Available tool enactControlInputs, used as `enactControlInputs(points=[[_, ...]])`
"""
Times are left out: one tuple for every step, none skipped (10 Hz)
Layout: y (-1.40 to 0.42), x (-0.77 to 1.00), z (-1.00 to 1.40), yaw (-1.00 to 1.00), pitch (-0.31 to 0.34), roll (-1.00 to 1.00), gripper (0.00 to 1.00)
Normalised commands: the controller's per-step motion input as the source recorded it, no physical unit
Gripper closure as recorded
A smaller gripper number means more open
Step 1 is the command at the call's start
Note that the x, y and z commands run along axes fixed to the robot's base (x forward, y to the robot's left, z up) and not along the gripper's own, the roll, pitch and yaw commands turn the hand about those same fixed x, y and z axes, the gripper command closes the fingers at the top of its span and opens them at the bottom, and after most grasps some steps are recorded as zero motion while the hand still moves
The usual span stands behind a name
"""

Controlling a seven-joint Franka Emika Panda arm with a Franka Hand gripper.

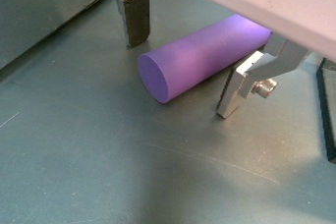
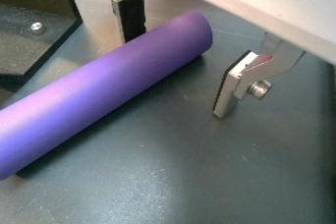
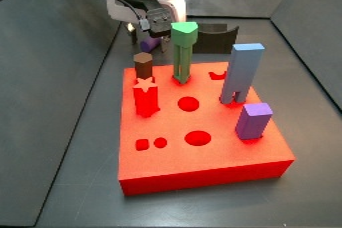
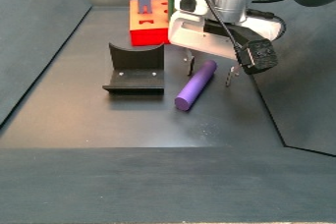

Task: Pick up the round object. Move up. Place the round object on the fixture. Regrasp the round object. Move to above the board. Insert the round object.
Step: Pick up the round object.

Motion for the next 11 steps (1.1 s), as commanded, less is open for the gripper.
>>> enactControlInputs(points=[[0.0,0.0,0.0,0.0,0.0,0.0,1.0],[0.0,0.0,0.0,0.0,0.0,0.0,1.0],[0.0,0.0,0.0,0.0,0.0,0.0,1.0],[0.0,0.0,0.0,0.0,0.0,0.0,1.0],[0.0,0.0,0.0,0.0,0.0,0.0,1.0],[0.0,0.0,0.0,0.0,0.0,0.0,1.0],[0.0,0.0,0.0,0.0,0.0,0.0,1.0],[0.0,0.0,0.0,0.0,0.0,0.0,1.0],[0.0,0.0,0.0,0.0,0.0,0.0,1.0],[0.0,0.0,0.0,0.0,0.0,0.0,1.0],[0.0,0.0,0.0,0.0,0.0,0.0,1.0]])
